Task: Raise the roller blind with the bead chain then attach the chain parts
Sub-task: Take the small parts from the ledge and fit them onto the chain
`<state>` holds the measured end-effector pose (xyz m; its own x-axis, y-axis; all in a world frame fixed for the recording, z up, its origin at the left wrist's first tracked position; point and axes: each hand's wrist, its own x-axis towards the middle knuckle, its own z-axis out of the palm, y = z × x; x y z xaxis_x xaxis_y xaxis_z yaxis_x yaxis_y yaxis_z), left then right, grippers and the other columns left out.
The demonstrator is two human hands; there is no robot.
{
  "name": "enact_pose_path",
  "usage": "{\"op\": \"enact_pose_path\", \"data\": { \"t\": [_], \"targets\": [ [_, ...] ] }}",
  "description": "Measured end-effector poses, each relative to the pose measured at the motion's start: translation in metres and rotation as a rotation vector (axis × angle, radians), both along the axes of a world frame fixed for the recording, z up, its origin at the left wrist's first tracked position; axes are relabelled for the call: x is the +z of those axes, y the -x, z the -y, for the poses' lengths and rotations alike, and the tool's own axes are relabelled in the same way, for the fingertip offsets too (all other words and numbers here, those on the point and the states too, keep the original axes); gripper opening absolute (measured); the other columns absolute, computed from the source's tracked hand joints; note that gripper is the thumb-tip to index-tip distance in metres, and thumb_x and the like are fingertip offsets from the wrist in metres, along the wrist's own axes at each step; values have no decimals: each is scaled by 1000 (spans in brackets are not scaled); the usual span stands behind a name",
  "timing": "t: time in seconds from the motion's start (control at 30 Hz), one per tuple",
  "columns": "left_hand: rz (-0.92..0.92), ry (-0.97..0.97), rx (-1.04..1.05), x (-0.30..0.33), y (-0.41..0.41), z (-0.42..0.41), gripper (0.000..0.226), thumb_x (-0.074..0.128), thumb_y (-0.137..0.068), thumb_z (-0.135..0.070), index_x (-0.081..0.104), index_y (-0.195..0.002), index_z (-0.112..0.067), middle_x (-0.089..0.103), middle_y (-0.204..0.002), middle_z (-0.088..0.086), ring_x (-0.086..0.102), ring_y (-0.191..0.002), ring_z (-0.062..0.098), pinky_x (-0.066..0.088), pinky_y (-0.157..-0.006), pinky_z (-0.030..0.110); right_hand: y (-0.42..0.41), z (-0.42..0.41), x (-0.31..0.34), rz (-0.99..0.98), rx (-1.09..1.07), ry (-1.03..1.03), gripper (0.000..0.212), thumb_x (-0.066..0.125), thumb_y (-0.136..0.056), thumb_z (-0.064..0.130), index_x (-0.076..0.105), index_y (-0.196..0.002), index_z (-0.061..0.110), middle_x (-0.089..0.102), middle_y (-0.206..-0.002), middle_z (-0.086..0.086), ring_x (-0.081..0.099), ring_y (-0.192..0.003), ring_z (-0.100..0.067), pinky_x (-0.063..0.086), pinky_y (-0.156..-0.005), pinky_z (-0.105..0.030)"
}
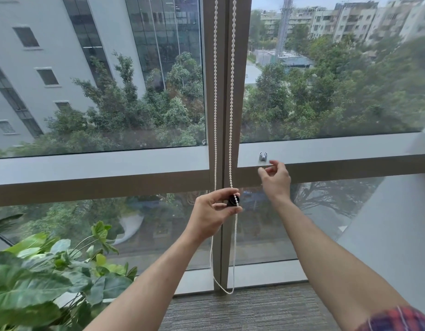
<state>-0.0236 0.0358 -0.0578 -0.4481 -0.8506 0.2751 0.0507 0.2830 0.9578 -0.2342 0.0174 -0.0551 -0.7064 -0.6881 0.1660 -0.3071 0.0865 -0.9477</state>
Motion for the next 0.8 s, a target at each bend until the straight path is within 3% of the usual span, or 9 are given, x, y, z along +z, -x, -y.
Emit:
{"op": "enact_pose_path", "data": {
  "t": [0.17, 0.23, 0.37, 0.53, 0.7, 0.8],
  "targets": [
    [10, -28, -10, 2, 0, -2, 43, 83, -73, 0, 74, -104, -27, 78, -97, -9, 72, -86, 8, 55, -83, 22, 20, 29, 10, -68, 3, -127, 60, 68, -90, 26, 46, -142, 7, 67, -102, -13, 62, -111, -34, 46, -102, -43],
    [14, -32, -8, 3, 0, -2, 42, 83, -72, -1, 75, -104, -27, 78, -99, -8, 72, -87, 9, 55, -83, 21, 27, 37, 12, -102, 19, -188, 65, 68, -90, 29, 42, -146, 8, 67, -115, -18, 58, -119, -36, 44, -105, -43],
    [24, -29, 1, 2, -1, -1, 42, 84, -73, -3, 75, -104, -29, 78, -101, -6, 73, -89, 12, 56, -85, 24, 33, 48, 14, -177, 19, -276, 59, 67, -90, 31, 49, -142, 11, 58, -139, -17, 50, -131, -37, 38, -108, -43],
    [26, -35, 8, 0, -1, 0, 42, 83, -73, -1, 75, -105, -26, 78, -101, -5, 73, -90, 13, 56, -86, 25, 31, 50, 8, -203, -22, -238, 34, 71, -86, 27, 66, -118, 16, 71, -115, -15, 61, -113, -35, 45, -94, -38],
    [12, -50, 11, -1, 1, 1, 40, 84, -72, -1, 75, -105, -22, 78, -99, -4, 72, -88, 12, 56, -85, 24, 29, 39, 5, -134, 10, -128, 25, 76, -84, 27, 64, -103, 16, 66, -85, -7, 65, -86, -27, 54, -83, -40],
    [8, -53, 9, -1, 1, 2, 41, 84, -72, -2, 75, -105, -23, 78, -99, -5, 72, -88, 12, 56, -86, 24, 22, 23, 0, -96, 56, -44, 23, 78, -84, 28, 61, -96, 16, 68, -85, -6, 68, -73, -21, 60, -69, -38]
  ]
}}
